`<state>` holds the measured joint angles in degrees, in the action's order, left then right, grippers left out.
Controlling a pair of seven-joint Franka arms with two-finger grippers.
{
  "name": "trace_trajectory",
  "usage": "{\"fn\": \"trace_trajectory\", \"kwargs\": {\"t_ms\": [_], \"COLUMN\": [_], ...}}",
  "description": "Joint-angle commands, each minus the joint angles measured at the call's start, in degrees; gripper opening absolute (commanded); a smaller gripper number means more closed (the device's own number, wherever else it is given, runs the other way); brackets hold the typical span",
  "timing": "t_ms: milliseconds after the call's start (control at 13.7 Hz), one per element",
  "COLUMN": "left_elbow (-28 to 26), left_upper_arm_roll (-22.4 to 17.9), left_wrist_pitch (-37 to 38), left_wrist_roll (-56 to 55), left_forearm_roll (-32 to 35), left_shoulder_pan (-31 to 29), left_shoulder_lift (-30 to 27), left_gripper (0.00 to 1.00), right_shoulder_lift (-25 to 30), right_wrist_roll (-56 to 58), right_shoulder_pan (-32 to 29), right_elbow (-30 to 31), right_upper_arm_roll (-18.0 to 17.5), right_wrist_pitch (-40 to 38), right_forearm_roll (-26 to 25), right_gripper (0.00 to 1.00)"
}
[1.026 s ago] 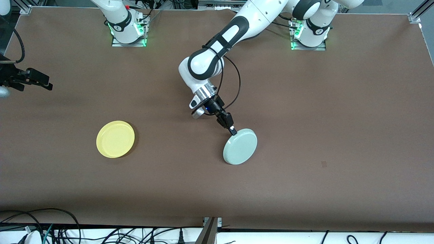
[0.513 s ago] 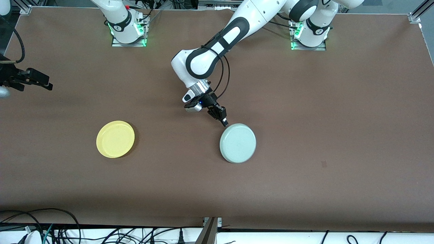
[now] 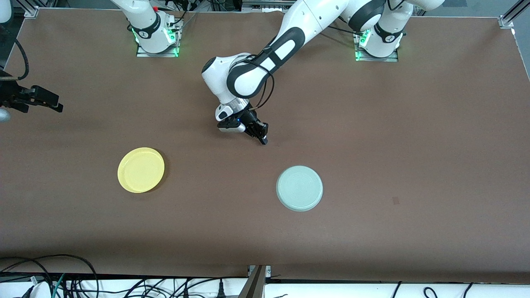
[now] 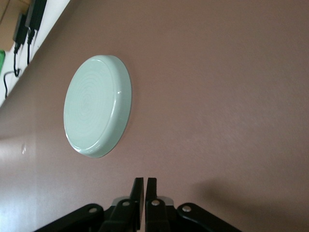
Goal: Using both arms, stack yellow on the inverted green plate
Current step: 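Release the green plate upside down and lift the left gripper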
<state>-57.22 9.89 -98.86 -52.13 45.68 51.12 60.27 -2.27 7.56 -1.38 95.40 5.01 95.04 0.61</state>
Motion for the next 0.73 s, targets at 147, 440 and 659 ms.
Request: {"fn": "trace_trajectory", "kwargs": {"t_ms": [147, 440, 659], "left_elbow": [1.33, 0.28, -7.78], "left_upper_arm_roll": [0.57, 0.48, 0.21], "left_wrist_pitch": [0.60, 0.77, 1.57], "left_wrist_roll": [5.42, 19.32, 28.79], "left_forearm_roll": [-8.83, -21.73, -31.15], "left_shoulder_pan": [-9.97, -21.04, -31.76], "left_shoulder_lift": [-6.72, -15.94, -25.51], "left_gripper": [1.00, 1.00, 1.00], "right_shoulder_lift": [-1.33, -3.09, -6.85], "right_wrist_roll": [-0.26, -0.26, -0.26], "right_shoulder_pan": [-0.20, -0.55, -1.17], "right_elbow": [-0.57, -0.48, -0.57], "right_upper_arm_roll": [0.00, 0.26, 0.44], "right_wrist_pitch": [1.54, 0.93, 2.59], "right_forearm_roll": [-0.34, -0.35, -0.35], "right_gripper": [1.00, 1.00, 1.00]}}
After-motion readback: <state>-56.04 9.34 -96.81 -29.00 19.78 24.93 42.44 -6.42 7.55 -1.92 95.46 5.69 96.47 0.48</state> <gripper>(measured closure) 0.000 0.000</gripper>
